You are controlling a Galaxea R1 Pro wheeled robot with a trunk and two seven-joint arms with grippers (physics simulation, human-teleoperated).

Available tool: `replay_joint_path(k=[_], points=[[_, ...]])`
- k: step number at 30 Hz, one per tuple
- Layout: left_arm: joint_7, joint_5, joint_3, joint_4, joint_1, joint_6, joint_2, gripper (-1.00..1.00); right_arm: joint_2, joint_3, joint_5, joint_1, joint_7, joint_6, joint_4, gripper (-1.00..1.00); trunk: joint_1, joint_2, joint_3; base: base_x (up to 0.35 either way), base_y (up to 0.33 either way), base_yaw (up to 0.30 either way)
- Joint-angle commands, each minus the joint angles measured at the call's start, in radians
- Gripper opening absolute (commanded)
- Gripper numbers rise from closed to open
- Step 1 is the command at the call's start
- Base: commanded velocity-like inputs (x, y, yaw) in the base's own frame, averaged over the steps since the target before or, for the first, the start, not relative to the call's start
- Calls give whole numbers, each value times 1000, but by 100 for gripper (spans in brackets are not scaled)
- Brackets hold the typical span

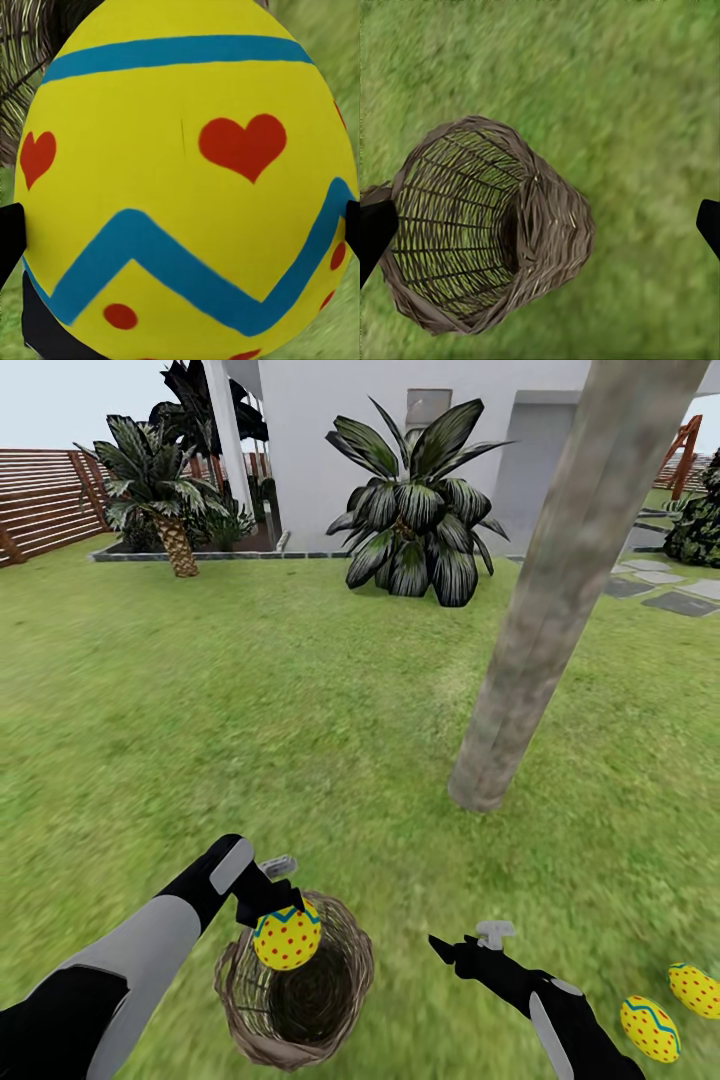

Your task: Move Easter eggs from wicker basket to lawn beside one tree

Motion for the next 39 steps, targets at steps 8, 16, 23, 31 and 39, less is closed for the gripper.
replay_joint_path(k=[8, 16, 23, 31, 39], points=[[6, 9, -9, 3, 0, 2, 2, -100, 1, -1, -8, 0, 3, 10, 0, 100, -31, 56, 24, 0, 0, 0], [6, 9, -8, 3, 0, 2, -2, -100, 1, -1, -8, 0, -1, 10, 2, 100, -61, 112, 49, 0, 0, 0], [6, 8, -8, 0, 0, 2, -2, -100, 2, -2, -8, 0, -3, 10, 5, 100, -88, 161, 71, 0, 0, 0], [6, 8, -8, -7, -1, 2, -6, -100, 0, -3, -8, 0, 2, 8, 5, 100, -119, 217, 96, 0, 0, 0], [6, 6, -9, -9, -2, 2, -18, -100, -17, -3, -10, 0, 2, 9, 5, 100, -150, 273, 121, 0, 0, 0]])
